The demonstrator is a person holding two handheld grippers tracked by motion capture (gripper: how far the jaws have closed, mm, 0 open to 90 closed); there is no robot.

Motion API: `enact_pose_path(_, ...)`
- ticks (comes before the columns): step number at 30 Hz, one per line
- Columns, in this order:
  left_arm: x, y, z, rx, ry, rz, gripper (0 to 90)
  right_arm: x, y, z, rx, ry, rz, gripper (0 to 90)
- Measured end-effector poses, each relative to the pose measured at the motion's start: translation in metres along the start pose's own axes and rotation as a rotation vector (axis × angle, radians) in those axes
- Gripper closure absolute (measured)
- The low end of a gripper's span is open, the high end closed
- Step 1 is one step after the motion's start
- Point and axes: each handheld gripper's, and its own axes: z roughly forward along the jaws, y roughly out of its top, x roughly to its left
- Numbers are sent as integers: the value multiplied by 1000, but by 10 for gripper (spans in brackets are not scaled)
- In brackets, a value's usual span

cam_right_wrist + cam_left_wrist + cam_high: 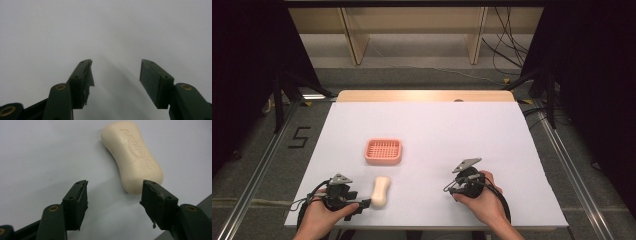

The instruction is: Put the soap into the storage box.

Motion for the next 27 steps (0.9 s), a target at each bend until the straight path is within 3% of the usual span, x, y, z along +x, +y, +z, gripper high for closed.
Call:
enact_pose_path(1,-2,1,1,-6,0,-16,372,0,0,0,-1,-4,-2,435)
enact_pose_path(4,-3,8,1,17,-9,-12,362,0,-1,0,0,-7,-4,435)
enact_pose_path(6,-6,15,2,13,-25,-42,360,0,-1,0,2,-7,1,435)
enact_pose_path(11,-8,31,4,49,-33,-52,351,2,1,0,0,-11,0,435)
enact_pose_path(14,-9,44,12,113,-9,-43,346,2,1,-1,2,-9,3,435)
enact_pose_path(19,-12,60,18,158,37,-55,341,4,2,0,-3,-25,-19,435)
enact_pose_path(23,-15,69,22,174,45,-66,338,4,2,0,-1,-21,-21,435)
enact_pose_path(27,-18,72,29,224,58,-67,324,3,1,-1,2,-22,-8,435)
